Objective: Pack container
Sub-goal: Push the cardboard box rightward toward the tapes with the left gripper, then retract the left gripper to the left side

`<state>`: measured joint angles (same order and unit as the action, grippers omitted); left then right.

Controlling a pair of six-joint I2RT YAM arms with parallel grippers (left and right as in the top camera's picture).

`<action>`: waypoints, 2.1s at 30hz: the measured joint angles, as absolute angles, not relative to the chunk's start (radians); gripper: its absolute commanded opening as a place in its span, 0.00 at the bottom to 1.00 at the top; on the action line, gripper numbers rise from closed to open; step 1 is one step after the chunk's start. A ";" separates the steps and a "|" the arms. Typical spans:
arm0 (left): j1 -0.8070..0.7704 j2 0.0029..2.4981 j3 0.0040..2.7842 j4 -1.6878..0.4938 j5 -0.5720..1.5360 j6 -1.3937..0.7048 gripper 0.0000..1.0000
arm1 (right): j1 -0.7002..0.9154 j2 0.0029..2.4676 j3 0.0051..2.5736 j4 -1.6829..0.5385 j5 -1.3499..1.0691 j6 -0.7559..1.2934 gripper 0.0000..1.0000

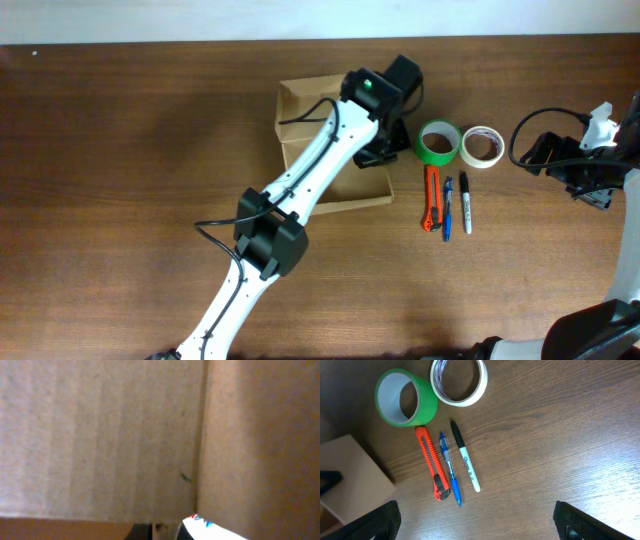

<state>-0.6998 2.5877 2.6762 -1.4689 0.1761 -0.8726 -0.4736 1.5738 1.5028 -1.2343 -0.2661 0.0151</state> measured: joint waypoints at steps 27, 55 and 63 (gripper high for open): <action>-0.719 2.642 2.724 -1.506 0.126 -0.753 0.67 | -0.474 1.574 1.503 -1.234 -0.269 0.019 0.99; -0.522 2.104 3.123 -1.683 -0.460 -0.345 0.64 | -0.474 1.574 1.503 -1.211 -0.350 0.020 0.73; -0.319 1.956 3.079 -1.683 -0.487 -0.286 0.64 | -0.352 1.565 1.549 -1.363 -0.190 0.041 0.73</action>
